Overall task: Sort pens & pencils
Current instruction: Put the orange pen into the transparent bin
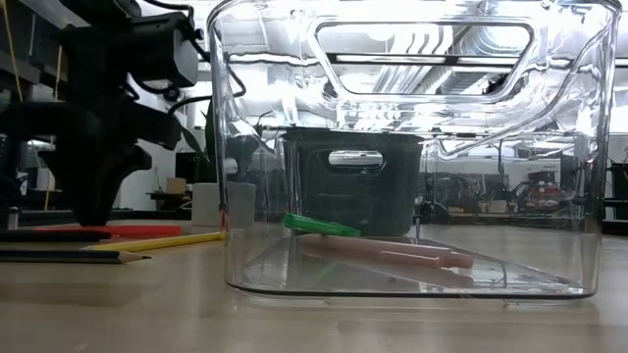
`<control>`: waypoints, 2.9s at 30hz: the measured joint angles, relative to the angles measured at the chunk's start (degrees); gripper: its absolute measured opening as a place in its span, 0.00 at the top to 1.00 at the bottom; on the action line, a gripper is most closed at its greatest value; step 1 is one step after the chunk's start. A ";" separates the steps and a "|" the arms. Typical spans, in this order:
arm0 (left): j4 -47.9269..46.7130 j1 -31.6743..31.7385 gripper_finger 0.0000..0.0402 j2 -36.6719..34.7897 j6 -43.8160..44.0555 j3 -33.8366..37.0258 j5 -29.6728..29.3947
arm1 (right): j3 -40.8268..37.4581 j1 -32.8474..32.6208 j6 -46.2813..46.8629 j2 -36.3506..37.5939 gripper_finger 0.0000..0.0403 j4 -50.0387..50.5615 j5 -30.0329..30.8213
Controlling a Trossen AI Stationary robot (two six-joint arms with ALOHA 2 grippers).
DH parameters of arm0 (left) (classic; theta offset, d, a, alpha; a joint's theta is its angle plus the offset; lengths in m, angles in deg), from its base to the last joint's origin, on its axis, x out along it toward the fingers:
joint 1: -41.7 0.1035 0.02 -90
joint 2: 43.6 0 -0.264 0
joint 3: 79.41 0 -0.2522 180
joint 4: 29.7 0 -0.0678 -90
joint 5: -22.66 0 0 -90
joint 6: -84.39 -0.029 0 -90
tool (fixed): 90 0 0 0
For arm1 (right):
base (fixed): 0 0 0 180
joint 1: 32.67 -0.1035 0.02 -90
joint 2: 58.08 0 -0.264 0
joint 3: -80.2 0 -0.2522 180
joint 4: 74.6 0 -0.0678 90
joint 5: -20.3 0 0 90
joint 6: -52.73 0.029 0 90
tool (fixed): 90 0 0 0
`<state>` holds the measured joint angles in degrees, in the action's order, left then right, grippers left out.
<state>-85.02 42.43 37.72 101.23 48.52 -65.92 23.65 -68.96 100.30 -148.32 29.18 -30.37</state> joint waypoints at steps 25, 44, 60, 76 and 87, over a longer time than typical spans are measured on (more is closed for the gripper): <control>0.97 0.02 0.72 -0.02 3.28 2.75 0.77 | 0.00 0.02 0.15 0.00 0.90 -0.01 0.36; 0.98 0.07 0.96 0.00 4.51 2.82 0.97 | 0.00 0.02 0.15 0.00 0.90 0.00 0.38; 1.34 0.04 0.97 0.00 4.53 2.80 1.82 | 0.00 0.04 0.01 0.00 0.90 0.00 0.75; 1.38 0.02 0.95 0.00 4.51 2.80 1.91 | 0.00 0.04 -0.02 0.00 0.90 0.00 0.77; 1.23 -0.15 0.95 0.00 3.73 1.35 3.28 | 0.00 0.04 -0.04 0.00 0.90 0.00 0.79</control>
<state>-83.79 42.28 37.72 104.96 49.87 -62.64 23.65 -68.92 100.26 -148.32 29.18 -29.58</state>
